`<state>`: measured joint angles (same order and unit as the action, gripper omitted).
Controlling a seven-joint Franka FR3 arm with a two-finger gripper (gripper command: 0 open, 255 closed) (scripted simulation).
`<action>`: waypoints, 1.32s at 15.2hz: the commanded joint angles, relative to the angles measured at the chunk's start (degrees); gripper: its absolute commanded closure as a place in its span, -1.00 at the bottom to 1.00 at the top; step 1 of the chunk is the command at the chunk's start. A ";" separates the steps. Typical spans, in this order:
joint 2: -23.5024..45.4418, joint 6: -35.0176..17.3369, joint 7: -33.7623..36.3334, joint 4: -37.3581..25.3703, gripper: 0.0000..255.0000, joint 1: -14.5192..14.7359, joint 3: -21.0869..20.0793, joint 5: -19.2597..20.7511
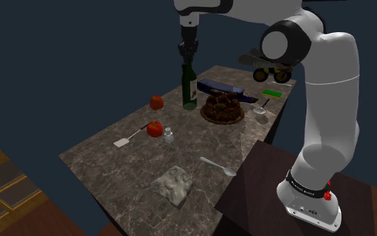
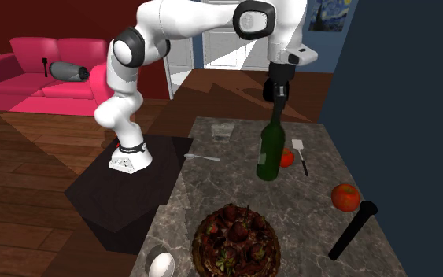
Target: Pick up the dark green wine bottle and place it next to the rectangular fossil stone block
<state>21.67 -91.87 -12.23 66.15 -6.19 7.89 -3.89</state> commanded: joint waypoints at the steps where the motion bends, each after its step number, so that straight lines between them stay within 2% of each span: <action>1: -2.54 -1.01 2.01 3.47 1.00 1.73 -0.49 0.63; 10: -11.81 -4.88 13.08 16.39 1.00 9.53 -4.20 3.26; 20: -15.81 -5.98 26.16 21.58 1.00 17.10 -9.63 5.05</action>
<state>6.52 -97.85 12.67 87.09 10.26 -1.23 1.03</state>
